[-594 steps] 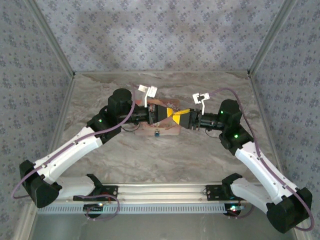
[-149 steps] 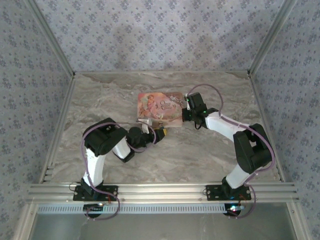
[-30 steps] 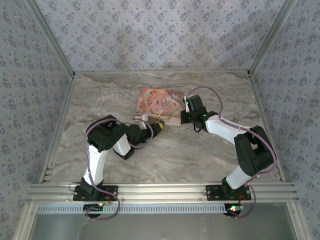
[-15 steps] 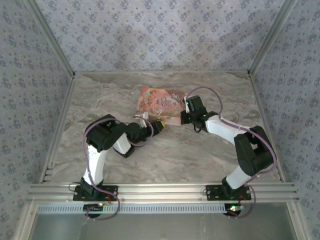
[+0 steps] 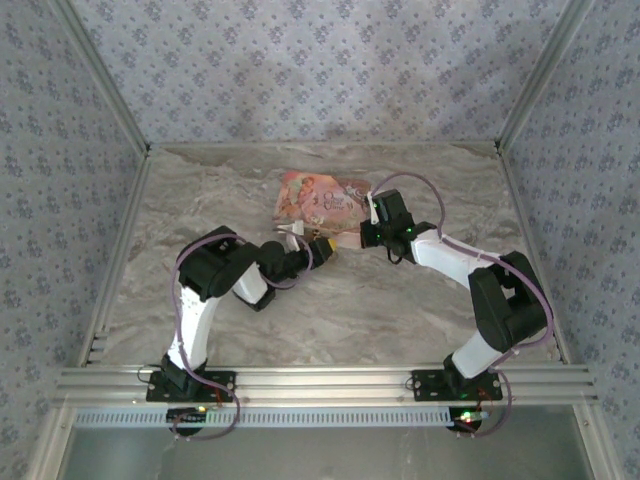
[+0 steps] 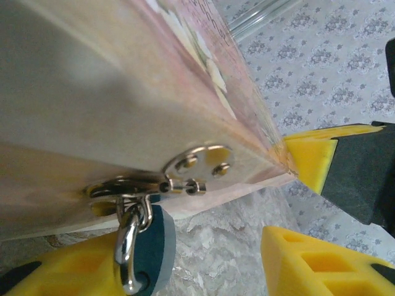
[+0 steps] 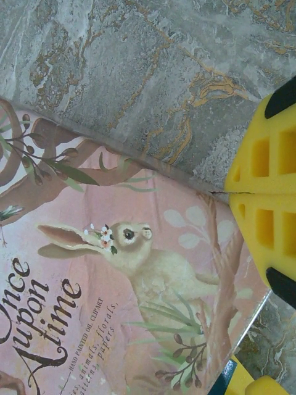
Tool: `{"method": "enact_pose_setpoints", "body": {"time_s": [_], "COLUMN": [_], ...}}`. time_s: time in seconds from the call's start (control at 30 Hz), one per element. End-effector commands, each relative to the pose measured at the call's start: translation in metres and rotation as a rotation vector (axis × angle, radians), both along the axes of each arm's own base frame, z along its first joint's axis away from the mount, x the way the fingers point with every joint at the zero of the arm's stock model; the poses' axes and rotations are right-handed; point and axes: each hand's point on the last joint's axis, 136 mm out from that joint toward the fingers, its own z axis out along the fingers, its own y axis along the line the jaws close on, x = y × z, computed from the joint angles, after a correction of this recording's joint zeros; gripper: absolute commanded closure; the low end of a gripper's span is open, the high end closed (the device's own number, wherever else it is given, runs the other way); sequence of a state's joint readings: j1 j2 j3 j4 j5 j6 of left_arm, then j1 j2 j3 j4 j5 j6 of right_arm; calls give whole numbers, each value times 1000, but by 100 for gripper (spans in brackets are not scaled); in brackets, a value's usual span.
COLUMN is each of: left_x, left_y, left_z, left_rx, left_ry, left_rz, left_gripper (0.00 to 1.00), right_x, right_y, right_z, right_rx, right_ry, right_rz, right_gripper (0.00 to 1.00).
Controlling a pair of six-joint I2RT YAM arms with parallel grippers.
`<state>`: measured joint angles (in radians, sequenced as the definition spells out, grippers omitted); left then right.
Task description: Unlock the padlock with the key
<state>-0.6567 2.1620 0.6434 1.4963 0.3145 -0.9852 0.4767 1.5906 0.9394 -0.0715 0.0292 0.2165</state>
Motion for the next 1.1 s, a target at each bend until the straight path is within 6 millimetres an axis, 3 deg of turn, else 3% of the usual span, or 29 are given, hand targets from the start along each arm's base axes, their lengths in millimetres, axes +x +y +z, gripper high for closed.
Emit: {"method": "enact_pose_setpoints", "body": {"time_s": [0.0, 0.4, 0.93, 1.07], "left_x": [-9, -9, -6, -8], "left_y": [15, 42, 42, 41], "left_z": [-47, -55, -54, -52], "left_rx": [108, 128, 111, 100], "left_ry": [119, 160, 171, 184], "left_rz": [37, 102, 82, 73], "left_gripper": [53, 66, 86, 87], "right_x": [3, 0, -3, -4], "right_y": [7, 9, 7, 6], "right_z": [9, 6, 6, 11], "right_rx": [9, 11, 4, 4], "right_ry": [-18, -18, -23, -33], "right_rz": [27, 29, 28, 29], "right_gripper": [100, 100, 100, 100]}}
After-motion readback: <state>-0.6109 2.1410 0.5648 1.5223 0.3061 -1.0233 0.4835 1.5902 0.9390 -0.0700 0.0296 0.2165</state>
